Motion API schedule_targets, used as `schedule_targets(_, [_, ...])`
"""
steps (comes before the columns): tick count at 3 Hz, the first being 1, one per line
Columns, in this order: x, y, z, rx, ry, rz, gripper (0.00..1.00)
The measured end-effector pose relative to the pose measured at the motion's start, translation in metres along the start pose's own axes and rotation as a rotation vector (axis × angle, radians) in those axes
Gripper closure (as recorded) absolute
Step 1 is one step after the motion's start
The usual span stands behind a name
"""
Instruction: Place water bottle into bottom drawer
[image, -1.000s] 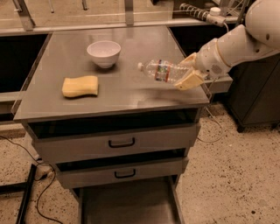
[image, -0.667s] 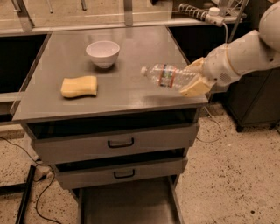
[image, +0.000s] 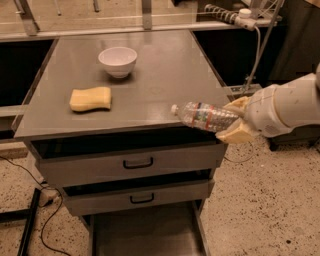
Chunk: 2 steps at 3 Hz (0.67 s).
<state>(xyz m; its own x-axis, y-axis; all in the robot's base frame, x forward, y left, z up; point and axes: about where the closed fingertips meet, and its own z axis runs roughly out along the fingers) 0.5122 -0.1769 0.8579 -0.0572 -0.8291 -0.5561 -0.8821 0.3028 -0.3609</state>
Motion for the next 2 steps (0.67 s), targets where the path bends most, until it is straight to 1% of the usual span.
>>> schedule_targets(1, [0.022,0.03,0.002,0.022,0.024,0.03,1.0])
schedule_targets(2, [0.045,0.052,0.013,0.047,0.041,0.079,1.0])
